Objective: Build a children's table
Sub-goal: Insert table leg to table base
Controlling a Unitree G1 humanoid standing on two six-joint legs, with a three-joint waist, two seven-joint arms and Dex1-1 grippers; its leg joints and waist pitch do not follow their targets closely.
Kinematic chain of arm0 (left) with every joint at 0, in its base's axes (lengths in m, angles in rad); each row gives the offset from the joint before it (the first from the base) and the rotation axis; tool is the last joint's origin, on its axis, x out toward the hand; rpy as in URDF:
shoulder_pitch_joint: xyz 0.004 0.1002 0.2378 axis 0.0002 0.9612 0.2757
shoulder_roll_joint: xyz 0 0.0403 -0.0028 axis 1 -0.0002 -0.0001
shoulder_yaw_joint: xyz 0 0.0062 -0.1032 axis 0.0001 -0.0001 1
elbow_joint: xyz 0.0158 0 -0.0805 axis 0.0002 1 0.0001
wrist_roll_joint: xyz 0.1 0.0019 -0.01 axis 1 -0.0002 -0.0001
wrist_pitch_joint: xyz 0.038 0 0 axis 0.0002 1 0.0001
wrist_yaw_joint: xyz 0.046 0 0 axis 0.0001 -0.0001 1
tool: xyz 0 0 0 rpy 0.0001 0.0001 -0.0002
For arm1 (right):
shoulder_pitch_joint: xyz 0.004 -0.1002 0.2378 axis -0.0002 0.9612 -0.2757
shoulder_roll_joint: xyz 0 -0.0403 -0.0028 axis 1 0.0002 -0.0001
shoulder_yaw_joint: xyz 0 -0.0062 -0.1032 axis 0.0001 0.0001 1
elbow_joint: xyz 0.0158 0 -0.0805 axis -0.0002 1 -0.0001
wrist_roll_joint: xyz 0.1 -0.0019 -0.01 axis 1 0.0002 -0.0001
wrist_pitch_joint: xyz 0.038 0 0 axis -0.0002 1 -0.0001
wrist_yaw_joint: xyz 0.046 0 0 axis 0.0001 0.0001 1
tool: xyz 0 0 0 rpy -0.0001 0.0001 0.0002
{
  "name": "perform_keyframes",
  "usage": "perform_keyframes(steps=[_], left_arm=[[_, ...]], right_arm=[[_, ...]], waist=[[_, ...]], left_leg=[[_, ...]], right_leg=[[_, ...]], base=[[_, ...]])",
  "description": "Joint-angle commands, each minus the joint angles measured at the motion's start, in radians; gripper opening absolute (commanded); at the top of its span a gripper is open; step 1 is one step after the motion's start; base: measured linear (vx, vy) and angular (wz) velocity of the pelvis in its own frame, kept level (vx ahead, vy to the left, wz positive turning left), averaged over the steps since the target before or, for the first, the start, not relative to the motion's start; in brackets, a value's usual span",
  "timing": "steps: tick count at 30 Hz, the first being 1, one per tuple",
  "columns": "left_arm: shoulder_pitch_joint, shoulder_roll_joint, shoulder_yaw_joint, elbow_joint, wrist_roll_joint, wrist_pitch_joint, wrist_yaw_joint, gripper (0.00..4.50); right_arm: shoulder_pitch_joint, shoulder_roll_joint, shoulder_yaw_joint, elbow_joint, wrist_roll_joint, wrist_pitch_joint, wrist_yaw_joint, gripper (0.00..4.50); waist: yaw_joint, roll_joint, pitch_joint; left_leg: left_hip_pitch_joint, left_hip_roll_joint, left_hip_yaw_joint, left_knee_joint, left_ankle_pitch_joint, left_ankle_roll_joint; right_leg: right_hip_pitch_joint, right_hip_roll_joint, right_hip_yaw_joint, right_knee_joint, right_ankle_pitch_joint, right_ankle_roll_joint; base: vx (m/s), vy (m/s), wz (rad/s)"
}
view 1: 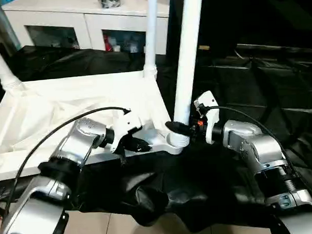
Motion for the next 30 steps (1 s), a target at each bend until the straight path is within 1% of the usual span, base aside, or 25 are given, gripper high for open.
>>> perform_keyframes(steps=[1, 2, 3, 4, 5, 6, 7, 8, 9, 10, 11, 12, 13, 14, 17, 21, 23, 27, 30], left_arm=[[0.044, -0.001, 0.021, -0.019, -0.002, 0.098, 0.067, 0.0], [0.064, -0.006, 0.027, -0.071, 0.001, 0.135, 0.094, 0.0], [0.064, -0.006, 0.027, -0.071, 0.001, 0.135, 0.094, 0.0], [0.083, -0.007, 0.028, -0.113, 0.002, 0.146, 0.105, 0.0], [0.094, -0.009, 0.029, -0.136, 0.003, 0.155, 0.111, 0.0], [0.118, -0.007, 0.023, -0.174, 0.016, 0.127, 0.122, 0.0], [0.118, -0.007, 0.023, -0.174, 0.016, 0.127, 0.122, 0.0], [0.134, -0.003, 0.013, -0.194, 0.028, 0.084, 0.129, 0.0], [0.14, -0.003, 0.011, -0.199, 0.028, 0.063, 0.127, 0.0], [0.14, -0.003, 0.011, -0.199, 0.028, 0.063, 0.127, 0.0], [0.149, -0.003, 0.009, -0.215, 0.019, 0.049, 0.123, 0.0], [0.154, -0.002, 0.006, -0.223, 0.017, 0.037, 0.124, 0.0], [0.154, -0.003, 0.007, -0.224, 0.014, 0.033, 0.124, 0.0], [0.156, -0.003, 0.007, -0.229, 0.007, 0.018, 0.125, 0.0], [0.157, -0.006, 0.014, -0.236, -0.001, 0.011, 0.126, 0.0], [0.141, -0.007, 0.026, -0.215, -0.016, -0.006, 0.115, 0.0], [0.136, -0.006, 0.029, -0.206, -0.017, -0.005, 0.117, 0.0], [0.13, -0.001, 0.032, -0.191, -0.014, -0.006, 0.125, 0.0], [0.131, -0.003, 0.041, -0.192, -0.03, 0.005, 0.12, 0.0]], right_arm=[[-0.02, -0.006, -0.012, -0.002, 0.0, -0.01, -0.012, 1.91], [-0.031, 0.0, -0.019, 0.022, -0.007, -0.025, -0.027, 1.91], [-0.031, 0.0, -0.019, 0.022, -0.007, -0.025, -0.027, 1.91], [-0.039, 0.006, -0.022, 0.041, -0.011, -0.036, -0.035, 1.91], [-0.043, 0.01, -0.023, 0.053, -0.015, -0.045, -0.04, 1.91], [-0.056, 0.021, -0.028, 0.083, -0.02, -0.065, -0.049, 1.91], [-0.056, 0.021, -0.028, 0.083, -0.02, -0.065, -0.049, 1.91], [-0.066, 0.03, -0.031, 0.107, -0.023, -0.079, -0.055, 1.91], [-0.07, 0.033, -0.032, 0.116, -0.024, -0.084, -0.058, 1.91], [-0.07, 0.033, -0.032, 0.116, -0.024, -0.084, -0.058, 1.91], [-0.078, 0.038, -0.032, 0.13, -0.025, -0.091, -0.06, 1.91], [-0.083, 0.041, -0.032, 0.141, -0.025, -0.096, -0.061, 1.91], [-0.088, 0.045, -0.033, 0.15, -0.024, -0.1, -0.061, 1.91], [-0.102, 0.053, -0.034, 0.179, -0.021, -0.111, -0.057, 1.91], [-0.112, 0.058, -0.031, 0.208, -0.028, -0.128, -0.053, 1.91], [-0.123, 0.069, -0.03, 0.257, -0.037, -0.155, -0.054, 1.91], [-0.125, 0.072, -0.027, 0.271, -0.039, -0.163, -0.053, 1.91], [-0.117, 0.072, -0.025, 0.278, -0.04, -0.169, -0.05, 1.91], [-0.104, 0.068, -0.031, 0.28, -0.038, -0.175, -0.043, 1.91]], waist=[[0.007, 0.007, -0.066], [0.002, 0.006, -0.068], [0.0, 0.007, -0.069], [-0.001, -0.001, -0.07], [-0.003, 0.001, -0.071], [-0.001, 0.002, -0.071], [-0.003, 0.001, -0.07], [0.0, -0.001, -0.071], [0.002, 0.004, -0.071], [0.003, 0.005, -0.071], [0.003, 0.001, -0.073], [0.002, 0.001, -0.072], [0.002, 0.001, -0.071], [0.002, 0.003, -0.071], [0.004, 0.003, -0.07], [0.003, 0.002, -0.071], [0.003, 0.002, -0.07], [0.001, 0.005, -0.069], [0.001, 0.005, -0.07]], left_leg=[[-0.001, 0.014, -0.003, -0.074, -0.29, -0.013], [-0.005, 0.014, -0.003, -0.074, -0.278, -0.012], [-0.004, 0.013, -0.001, -0.072, -0.264, -0.007], [-0.005, 0.012, 0.001, -0.071, -0.257, -0.001], [-0.01, 0.013, -0.001, -0.071, -0.239, 0.003], [-0.006, 0.012, 0.002, -0.069, -0.237, 0.01], [-0.01, 0.011, 0.001, -0.069, -0.229, 0.013], [-0.009, 0.011, 0.003, -0.069, -0.22, 0.016], [-0.007, 0.012, 0.004, -0.069, -0.211, 0.018], [-0.007, 0.013, 0.003, -0.069, -0.21, 0.018], [-0.006, 0.014, 0.004, -0.069, -0.205, 0.019], [-0.009, 0.014, 0.002, -0.071, -0.205, 0.018], [-0.008, 0.013, 0.004, -0.071, -0.209, 0.017], [-0.005, 0.013, 0.004, -0.071, -0.221, 0.016], [-0.005, 0.013, 0.004, -0.071, -0.231, 0.012], [-0.008, 0.011, 0.004, -0.07, -0.221, 0.01], [-0.007, 0.012, 0.003, -0.071, -0.222, 0.01], [-0.006, 0.012, 0.002, -0.072, -0.245, 0.006], [-0.005, 0.012, 0.003, -0.072, -0.245, 0.006]], right_leg=[[0.053, -0.048, 0.038, -0.085, -0.378, -0.177], [0.056, -0.047, 0.038, -0.08, -0.347, -0.186], [0.055, -0.046, 0.039, -0.08, -0.321, -0.195], [0.055, -0.044, 0.039, -0.081, -0.312, -0.197], [0.059, -0.047, 0.038, -0.074, -0.293, -0.204], [0.055, -0.048, 0.038, -0.08, -0.312, -0.2], [0.057, -0.048, 0.038, -0.081, -0.314, -0.198], [0.055, -0.047, 0.039, -0.082, -0.313, -0.193], [0.053, -0.046, 0.039, -0.082, -0.3, -0.193], [0.053, -0.046, 0.04, -0.08, -0.289, -0.196], [0.053, -0.043, 0.04, -0.077, -0.26, -0.201], [0.055, -0.044, 0.039, -0.073, -0.244, -0.209], [0.054, -0.042, 0.039, -0.074, -0.248, -0.208], [0.052, -0.044, 0.039, -0.075, -0.26, -0.21], [0.053, -0.045, 0.04, -0.077, -0.28, -0.199], [0.054, -0.045, 0.04, -0.075, -0.271, -0.202], [0.054, -0.045, 0.04, -0.075, -0.273, -0.199], [0.053, -0.045, 0.039, -0.079, -0.305, -0.192], [0.053, -0.044, 0.04, -0.078, -0.296, -0.195]], base=[[0.0, 0.0, 0.0], [0.0, 0.0, 0.0], [0.0, 0.0, 0.0], [0.0, 0.0, 0.0], [0.0, 0.0, 0.0], [0.0, 0.0, 0.0], [0.0, 0.0, 0.0], [0.0, 0.0, 0.0], [0.0, 0.0, 0.0], [0.0, 0.0, 0.0], [0.0, 0.0, 0.0], [0.0, 0.0, 0.0], [0.0, 0.0, 0.0], [0.0, 0.0, 0.0], [0.0, 0.0, 0.0], [0.0, 0.0, 0.0], [0.0, 0.0, 0.0], [0.0, 0.0, 0.0], [0.0, 0.0, 0.0]])
